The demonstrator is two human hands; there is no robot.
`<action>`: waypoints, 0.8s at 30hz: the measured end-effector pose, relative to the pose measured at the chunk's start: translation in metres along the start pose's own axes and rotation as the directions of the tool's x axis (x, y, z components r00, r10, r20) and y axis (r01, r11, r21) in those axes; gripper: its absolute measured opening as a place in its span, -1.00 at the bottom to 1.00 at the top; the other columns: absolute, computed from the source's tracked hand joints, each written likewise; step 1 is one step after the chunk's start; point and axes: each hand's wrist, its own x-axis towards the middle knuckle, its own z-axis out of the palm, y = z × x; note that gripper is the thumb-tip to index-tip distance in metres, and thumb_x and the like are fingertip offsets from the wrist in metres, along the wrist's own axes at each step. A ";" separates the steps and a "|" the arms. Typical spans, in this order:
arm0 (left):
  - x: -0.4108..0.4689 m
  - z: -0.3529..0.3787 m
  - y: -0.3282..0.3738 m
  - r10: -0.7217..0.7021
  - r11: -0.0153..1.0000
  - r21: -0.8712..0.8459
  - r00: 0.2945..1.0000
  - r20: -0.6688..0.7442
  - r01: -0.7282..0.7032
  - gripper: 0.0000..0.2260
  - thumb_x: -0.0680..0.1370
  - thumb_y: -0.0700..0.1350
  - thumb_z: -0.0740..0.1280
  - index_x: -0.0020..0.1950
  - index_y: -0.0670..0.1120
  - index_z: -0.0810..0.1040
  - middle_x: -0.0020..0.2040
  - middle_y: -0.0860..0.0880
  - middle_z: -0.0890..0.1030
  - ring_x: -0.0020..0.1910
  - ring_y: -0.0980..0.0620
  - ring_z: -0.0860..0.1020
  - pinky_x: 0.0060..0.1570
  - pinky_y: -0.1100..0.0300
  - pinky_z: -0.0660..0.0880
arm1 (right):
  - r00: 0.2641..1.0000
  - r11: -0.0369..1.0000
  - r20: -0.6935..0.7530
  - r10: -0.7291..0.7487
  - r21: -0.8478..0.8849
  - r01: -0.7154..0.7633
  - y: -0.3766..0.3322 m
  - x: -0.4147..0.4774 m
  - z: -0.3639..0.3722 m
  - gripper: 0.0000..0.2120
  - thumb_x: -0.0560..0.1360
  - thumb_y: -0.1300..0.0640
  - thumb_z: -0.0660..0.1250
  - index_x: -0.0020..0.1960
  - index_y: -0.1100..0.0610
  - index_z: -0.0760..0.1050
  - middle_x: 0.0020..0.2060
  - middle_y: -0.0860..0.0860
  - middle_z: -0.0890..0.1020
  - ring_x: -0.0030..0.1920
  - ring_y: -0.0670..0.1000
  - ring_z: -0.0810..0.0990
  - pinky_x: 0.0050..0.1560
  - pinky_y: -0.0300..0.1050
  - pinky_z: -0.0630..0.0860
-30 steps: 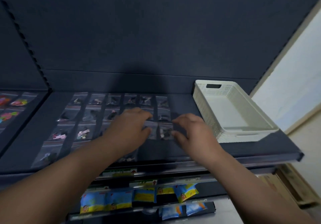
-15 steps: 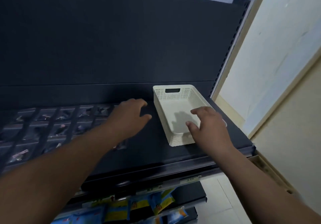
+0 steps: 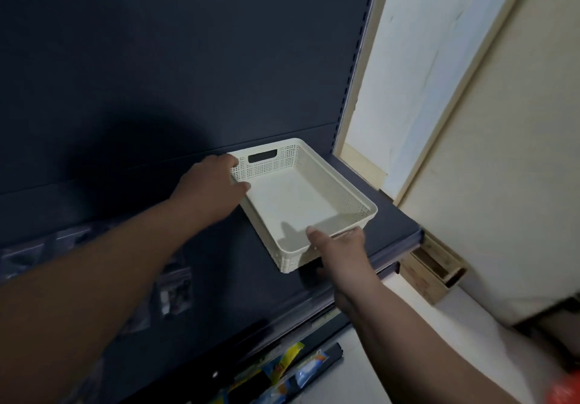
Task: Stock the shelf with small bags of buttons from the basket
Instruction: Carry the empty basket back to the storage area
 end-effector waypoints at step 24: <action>0.045 -0.007 0.031 0.168 0.901 -0.425 0.974 0.153 -0.089 -0.78 0.55 -0.19 0.13 0.10 -0.01 0.51 -0.03 -0.04 0.58 -0.09 -0.07 0.55 -0.19 0.12 0.47 | 0.964 0.991 -0.256 -0.076 -0.122 0.046 -0.047 -0.048 -0.076 -0.63 0.49 0.37 0.08 0.12 0.02 0.47 -0.03 0.06 0.62 -0.16 0.07 0.65 -0.38 -0.08 0.58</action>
